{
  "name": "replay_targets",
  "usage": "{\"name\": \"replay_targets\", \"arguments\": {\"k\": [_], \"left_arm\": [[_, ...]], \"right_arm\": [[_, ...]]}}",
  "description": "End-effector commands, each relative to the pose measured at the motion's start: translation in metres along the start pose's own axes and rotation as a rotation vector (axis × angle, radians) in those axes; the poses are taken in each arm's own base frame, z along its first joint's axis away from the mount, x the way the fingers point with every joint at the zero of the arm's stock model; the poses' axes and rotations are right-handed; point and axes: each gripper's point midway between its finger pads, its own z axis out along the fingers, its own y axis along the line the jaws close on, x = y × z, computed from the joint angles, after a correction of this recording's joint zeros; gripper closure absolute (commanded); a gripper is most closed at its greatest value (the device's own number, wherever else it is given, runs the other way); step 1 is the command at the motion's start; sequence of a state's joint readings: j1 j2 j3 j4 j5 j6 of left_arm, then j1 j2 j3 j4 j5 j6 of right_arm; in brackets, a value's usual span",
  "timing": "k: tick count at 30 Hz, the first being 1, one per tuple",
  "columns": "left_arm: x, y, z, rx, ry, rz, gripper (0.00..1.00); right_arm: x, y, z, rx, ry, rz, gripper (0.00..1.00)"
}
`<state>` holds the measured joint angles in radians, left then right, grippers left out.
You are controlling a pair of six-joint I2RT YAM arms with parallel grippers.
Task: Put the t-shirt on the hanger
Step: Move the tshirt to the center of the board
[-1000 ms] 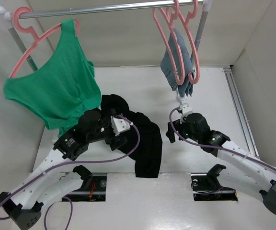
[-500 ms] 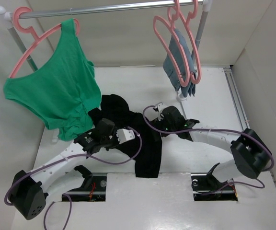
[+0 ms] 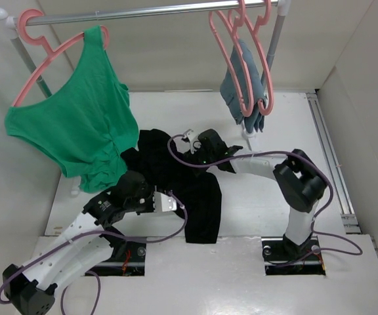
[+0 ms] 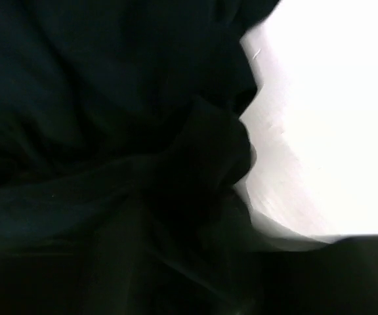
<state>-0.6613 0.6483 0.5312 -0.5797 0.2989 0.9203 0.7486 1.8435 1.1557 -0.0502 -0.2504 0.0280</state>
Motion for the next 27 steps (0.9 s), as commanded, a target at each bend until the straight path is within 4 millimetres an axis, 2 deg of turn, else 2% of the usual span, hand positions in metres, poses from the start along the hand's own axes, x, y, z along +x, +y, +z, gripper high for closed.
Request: {"name": "replay_targets", "arguments": {"k": [1,2,4,5,7,8,9,10,11,12,13,15,16,17,18,20,22,24,25,27], "left_arm": [[-0.012,-0.017,-0.009,0.100,-0.044,0.009,0.79],[-0.011,-0.021,-0.009,0.115,-0.043,0.005,0.70],[-0.015,-0.020,-0.013,0.106,-0.063,0.011,0.62],[-0.016,-0.022,-0.015,0.113,-0.071,0.010,0.59],[-0.020,-0.019,-0.018,0.088,-0.093,0.021,0.44],[-0.022,-0.014,-0.017,0.063,-0.092,-0.003,0.37],[-0.025,-0.005,-0.019,0.014,-0.100,-0.031,0.31],[-0.031,0.017,-0.020,-0.088,-0.116,-0.061,0.23],[-0.036,0.025,-0.021,-0.136,-0.134,-0.143,0.21],[-0.042,0.036,-0.021,-0.175,-0.148,-0.176,0.21],[-0.049,0.053,-0.021,-0.240,-0.175,-0.207,0.21],[-0.065,0.068,-0.018,-0.255,-0.204,-0.323,0.20],[-0.069,0.074,-0.016,-0.262,-0.207,-0.357,0.20],[-0.072,0.080,-0.005,-0.249,-0.198,-0.391,0.20],[-0.081,0.088,-0.005,-0.255,-0.214,-0.418,0.20],[-0.088,0.091,0.003,-0.231,-0.235,-0.445,0.21],[-0.093,0.091,0.008,-0.208,-0.251,-0.414,0.21],[-0.085,0.094,0.019,-0.217,-0.216,-0.387,0.21],[-0.075,0.091,0.025,-0.220,-0.178,-0.397,0.21],[-0.058,0.097,0.031,-0.271,-0.108,-0.404,0.21]], "right_arm": [[-0.003,0.020,-0.002,-0.093,-0.013,-0.030,0.82],[-0.003,0.019,-0.009,-0.075,-0.021,-0.021,1.00],[-0.001,0.014,-0.026,-0.025,-0.040,-0.025,1.00],[-0.001,0.018,-0.049,-0.014,-0.073,-0.033,1.00],[0.002,0.024,-0.073,0.003,-0.096,-0.055,1.00],[0.007,0.037,-0.097,-0.006,-0.112,-0.073,1.00],[0.013,0.043,-0.107,-0.008,-0.110,-0.092,1.00],[0.019,0.048,-0.116,-0.010,-0.102,-0.100,1.00],[0.026,0.055,-0.123,-0.021,-0.089,-0.108,1.00],[0.045,0.064,-0.136,-0.036,-0.042,-0.097,1.00],[0.055,0.064,-0.141,-0.034,-0.017,-0.075,1.00],[0.082,0.069,-0.151,-0.051,0.032,-0.028,1.00],[0.088,0.073,-0.154,-0.061,0.034,0.011,1.00],[0.096,0.075,-0.157,-0.070,0.045,0.032,1.00],[0.103,0.075,-0.161,-0.068,0.056,0.049,1.00],[0.113,0.075,-0.172,-0.048,0.041,0.091,1.00],[0.113,0.071,-0.185,-0.014,0.008,0.107,1.00],[0.110,0.068,-0.192,0.010,-0.018,0.131,1.00],[0.110,0.069,-0.195,0.009,-0.024,0.139,1.00],[0.119,0.069,-0.195,0.013,-0.006,0.172,1.00]]}}
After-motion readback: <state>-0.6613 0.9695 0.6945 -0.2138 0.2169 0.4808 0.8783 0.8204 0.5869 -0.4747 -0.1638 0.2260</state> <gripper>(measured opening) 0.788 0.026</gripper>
